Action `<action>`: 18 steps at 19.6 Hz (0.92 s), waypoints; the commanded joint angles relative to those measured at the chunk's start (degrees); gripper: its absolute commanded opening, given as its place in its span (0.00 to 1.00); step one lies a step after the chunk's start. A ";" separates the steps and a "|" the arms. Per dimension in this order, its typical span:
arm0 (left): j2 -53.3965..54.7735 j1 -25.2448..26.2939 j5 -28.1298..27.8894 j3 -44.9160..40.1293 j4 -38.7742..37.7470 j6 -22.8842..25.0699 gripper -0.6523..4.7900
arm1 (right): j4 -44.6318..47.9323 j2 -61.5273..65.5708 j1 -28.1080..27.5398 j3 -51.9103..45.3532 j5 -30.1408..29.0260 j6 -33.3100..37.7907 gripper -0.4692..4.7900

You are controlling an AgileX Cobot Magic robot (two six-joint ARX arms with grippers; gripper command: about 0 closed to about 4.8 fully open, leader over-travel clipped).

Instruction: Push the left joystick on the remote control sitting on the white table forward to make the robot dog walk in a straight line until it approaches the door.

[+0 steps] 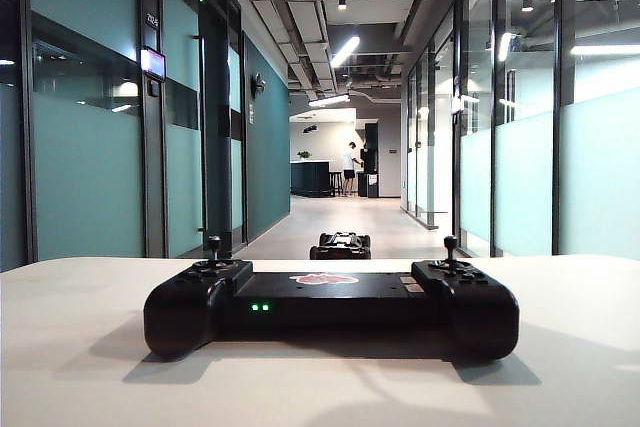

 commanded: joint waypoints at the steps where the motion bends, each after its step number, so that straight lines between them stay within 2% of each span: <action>1: 0.02 0.02 -0.17 0.17 0.66 0.24 0.11 | 0.98 -0.20 -0.02 -0.31 -0.04 0.00 0.09; 7: 0.02 -0.02 -1.25 0.63 2.47 -0.39 0.11 | 1.18 -0.20 -0.02 0.92 0.70 0.02 0.09; 10: 0.39 -0.02 -3.52 4.37 1.75 -4.68 0.11 | -1.88 0.70 0.00 6.71 2.62 3.69 0.08; 11: 1.22 -0.04 -2.71 6.23 1.62 -7.17 0.11 | -3.65 1.81 0.02 9.44 2.69 4.76 0.08; 14: 6.56 -0.04 -0.35 12.28 -1.05 -7.98 0.11 | -5.53 7.06 0.02 17.31 1.49 4.74 0.08; 16: 12.04 -0.07 3.08 16.28 -1.29 -8.76 0.11 | -7.02 12.07 0.04 22.67 -0.48 4.76 0.08; 18: 17.94 -0.09 7.37 19.93 -1.33 -10.43 0.11 | -12.85 18.29 0.07 28.89 -1.70 5.09 0.08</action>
